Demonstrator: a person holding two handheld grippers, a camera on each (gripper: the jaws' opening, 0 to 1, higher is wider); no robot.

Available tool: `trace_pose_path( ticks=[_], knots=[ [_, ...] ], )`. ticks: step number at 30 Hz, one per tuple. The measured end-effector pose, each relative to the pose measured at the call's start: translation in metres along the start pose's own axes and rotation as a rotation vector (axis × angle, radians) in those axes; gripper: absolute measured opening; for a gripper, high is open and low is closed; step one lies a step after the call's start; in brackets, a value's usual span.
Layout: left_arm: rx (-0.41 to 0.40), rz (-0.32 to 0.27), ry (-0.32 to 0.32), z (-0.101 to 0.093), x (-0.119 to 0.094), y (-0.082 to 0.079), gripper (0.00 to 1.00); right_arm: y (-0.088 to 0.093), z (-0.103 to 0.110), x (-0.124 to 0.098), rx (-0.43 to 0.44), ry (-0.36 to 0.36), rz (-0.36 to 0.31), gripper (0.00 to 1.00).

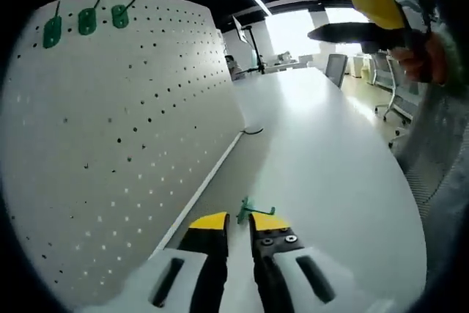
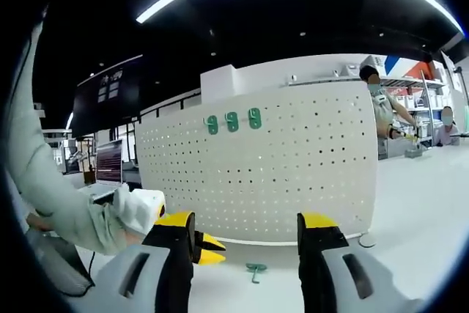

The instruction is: Insert the hook assembly into the mounting plate slot until the hook locks in place.

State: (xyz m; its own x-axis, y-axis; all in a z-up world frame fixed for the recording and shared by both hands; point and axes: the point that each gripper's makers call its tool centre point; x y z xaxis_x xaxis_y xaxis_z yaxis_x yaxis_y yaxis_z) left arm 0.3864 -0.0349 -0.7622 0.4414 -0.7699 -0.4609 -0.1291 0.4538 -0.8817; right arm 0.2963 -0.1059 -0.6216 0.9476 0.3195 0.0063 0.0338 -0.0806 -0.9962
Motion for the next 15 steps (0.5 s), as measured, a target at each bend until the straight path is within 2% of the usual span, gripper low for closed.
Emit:
trace_pose_path(
  ticks=[8,15],
  knots=[
    [0.003,0.042,0.043,0.001,0.025,0.006,0.12,0.002,-0.004,-0.001,0.008,0.012,0.008,0.54],
    [0.018,0.087,0.067,0.008,0.038,0.021,0.13,0.003,-0.009,-0.002,0.024,0.027,0.01,0.54]
  ],
)
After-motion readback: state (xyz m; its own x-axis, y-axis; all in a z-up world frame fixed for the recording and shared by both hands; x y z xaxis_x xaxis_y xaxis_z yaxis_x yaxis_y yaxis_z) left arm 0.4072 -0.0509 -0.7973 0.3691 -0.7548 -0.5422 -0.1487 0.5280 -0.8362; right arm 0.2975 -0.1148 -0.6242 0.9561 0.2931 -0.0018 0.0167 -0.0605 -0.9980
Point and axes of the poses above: the point that each gripper's makers call its tool centre point, and the gripper's own axes: x roughly forward along the fingers, z roughly to its left, y roughly out of its underside, and after that the axes turned 11 degrees about -x, right-handed
